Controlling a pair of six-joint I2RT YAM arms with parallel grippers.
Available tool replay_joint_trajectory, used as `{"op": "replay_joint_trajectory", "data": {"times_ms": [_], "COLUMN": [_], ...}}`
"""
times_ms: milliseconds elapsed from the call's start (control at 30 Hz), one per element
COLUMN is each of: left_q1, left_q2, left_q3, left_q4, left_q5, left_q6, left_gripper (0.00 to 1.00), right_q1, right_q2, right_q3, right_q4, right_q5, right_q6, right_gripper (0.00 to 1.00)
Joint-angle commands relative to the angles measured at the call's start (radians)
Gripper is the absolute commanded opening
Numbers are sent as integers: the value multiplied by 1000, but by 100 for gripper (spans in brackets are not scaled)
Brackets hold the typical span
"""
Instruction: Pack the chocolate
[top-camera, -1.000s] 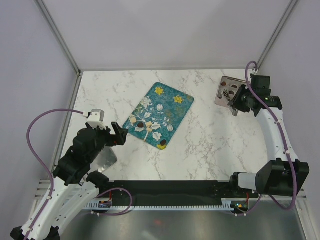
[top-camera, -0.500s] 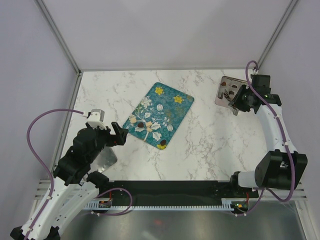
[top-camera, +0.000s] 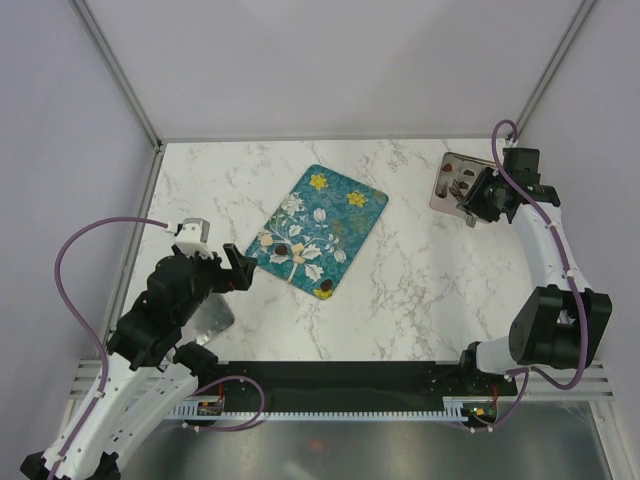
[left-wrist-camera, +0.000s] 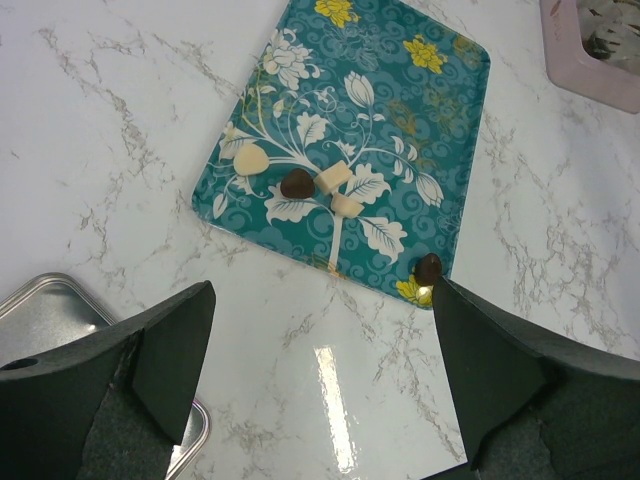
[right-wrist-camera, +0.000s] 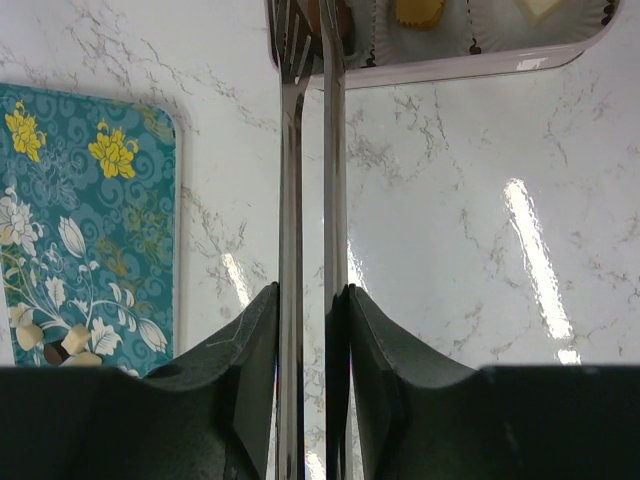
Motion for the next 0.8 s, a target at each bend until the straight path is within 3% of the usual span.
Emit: {"op": "replay_joint_trajectory", "data": {"times_ms": [0,567,767], "left_q1": [0,0,0], "left_q2": [6,9,6], "left_q3": [6,5,5], "left_q4": [20,21,21], "left_q5": [1,5,10], "left_q6": [24,24,24], "left_gripper": [97,97,97], "right_q1": [-6,-6,-6], "right_q2": [4,-39,-77], "right_q3": [19,61,95], "right_q4": [48,18,-5], "right_q5": [-12,-20,-86], "right_q6": [18,24,43], "right_gripper": [40,39,39]}}
